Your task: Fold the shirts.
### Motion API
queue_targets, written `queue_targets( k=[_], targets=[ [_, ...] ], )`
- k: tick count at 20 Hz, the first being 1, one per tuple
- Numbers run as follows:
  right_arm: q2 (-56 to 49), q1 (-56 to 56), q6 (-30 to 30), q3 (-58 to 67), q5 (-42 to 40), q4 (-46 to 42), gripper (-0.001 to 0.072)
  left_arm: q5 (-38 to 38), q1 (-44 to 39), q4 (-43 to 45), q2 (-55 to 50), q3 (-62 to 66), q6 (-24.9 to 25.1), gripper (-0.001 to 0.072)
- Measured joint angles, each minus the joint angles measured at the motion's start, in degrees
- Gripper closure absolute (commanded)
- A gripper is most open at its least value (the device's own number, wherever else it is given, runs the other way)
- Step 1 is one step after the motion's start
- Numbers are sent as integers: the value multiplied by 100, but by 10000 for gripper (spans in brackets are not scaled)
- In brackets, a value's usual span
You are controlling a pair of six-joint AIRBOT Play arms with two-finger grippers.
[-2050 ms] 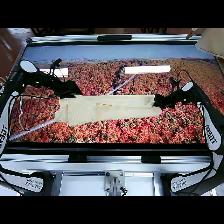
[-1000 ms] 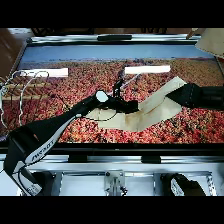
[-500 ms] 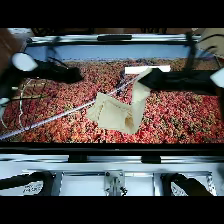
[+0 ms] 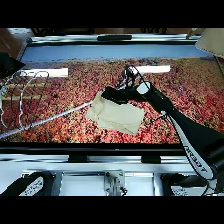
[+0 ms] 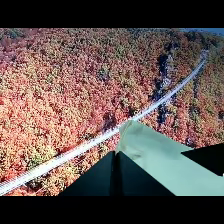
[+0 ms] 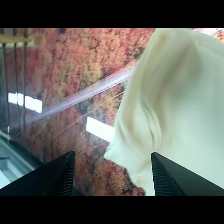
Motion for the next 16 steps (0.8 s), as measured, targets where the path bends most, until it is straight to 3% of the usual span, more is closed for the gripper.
queue_targets(
  k=[3, 7, 9, 11, 16],
  targets=[
    [238, -634, 17, 2, 586, -529, 137, -26, 37, 24, 85, -264, 0, 677],
    [560, -1810, 284, -284, 2376, -2201, 137, -50, 44, 28, 127, -654, 0, 677],
    [660, -2291, 280, -796, 2957, -2494, 135, -55, 44, 26, 133, -769, 0, 677],
    [708, -2555, 111, -1401, 3005, -2304, 95, -37, 48, 26, 138, -828, 0, 677],
    [643, -2409, -614, -2371, 1814, -914, 95, -17, 48, -70, 138, -881, 0, 677]
  ],
)
